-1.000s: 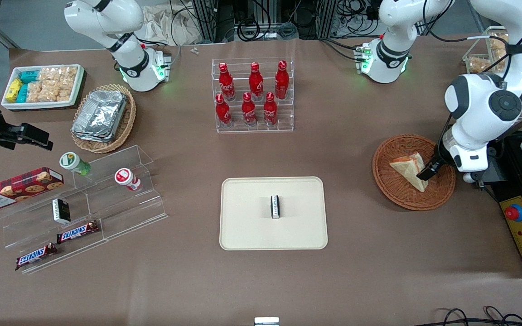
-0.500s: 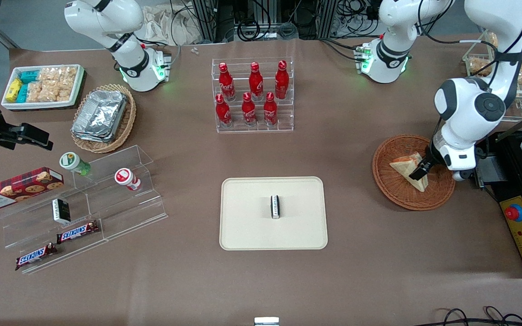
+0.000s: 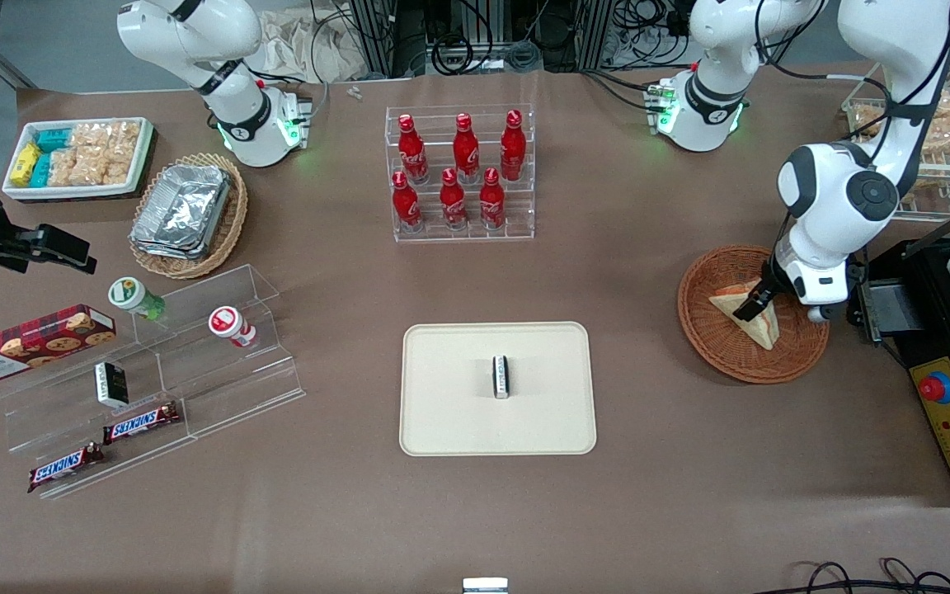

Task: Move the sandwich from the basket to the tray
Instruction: 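Close the left gripper on the sandwich's crust edge, then lift the sandwich and carry it toward the cream tray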

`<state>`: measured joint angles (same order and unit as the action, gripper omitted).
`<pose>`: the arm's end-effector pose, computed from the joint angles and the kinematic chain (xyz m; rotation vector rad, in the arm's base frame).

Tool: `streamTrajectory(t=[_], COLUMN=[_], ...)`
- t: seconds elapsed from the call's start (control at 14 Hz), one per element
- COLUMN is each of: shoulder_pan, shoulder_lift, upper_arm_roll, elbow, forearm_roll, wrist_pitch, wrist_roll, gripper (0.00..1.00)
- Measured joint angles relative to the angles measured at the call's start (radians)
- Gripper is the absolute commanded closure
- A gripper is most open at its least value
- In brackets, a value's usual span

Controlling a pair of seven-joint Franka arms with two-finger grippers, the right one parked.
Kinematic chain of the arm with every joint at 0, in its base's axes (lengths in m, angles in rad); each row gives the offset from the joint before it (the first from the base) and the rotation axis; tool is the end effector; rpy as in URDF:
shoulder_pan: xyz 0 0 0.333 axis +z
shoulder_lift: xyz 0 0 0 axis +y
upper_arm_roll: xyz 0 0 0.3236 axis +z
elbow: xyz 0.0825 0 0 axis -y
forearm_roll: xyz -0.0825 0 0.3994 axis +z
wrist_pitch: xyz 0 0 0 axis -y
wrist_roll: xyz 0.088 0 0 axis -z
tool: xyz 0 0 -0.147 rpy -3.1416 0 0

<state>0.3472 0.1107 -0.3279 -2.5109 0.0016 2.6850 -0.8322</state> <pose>0.4857 0.0056 0.2017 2.8052 1.2750 0.0769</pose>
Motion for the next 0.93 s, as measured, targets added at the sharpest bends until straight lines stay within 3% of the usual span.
streamTrajectory(t=[0.64, 0.93], shoulder_pan=[0.0, 0.0], shoulder_lift=[0.009, -0.056], upper_arm_roll=[0.0, -0.024], elbow=[0.006, 0.057], forearm_roll=[0.0, 0.068], wrist_pitch=[0.016, -0.099], wrist_roll=[0.004, -0.012], gripper=[1.0, 1.0])
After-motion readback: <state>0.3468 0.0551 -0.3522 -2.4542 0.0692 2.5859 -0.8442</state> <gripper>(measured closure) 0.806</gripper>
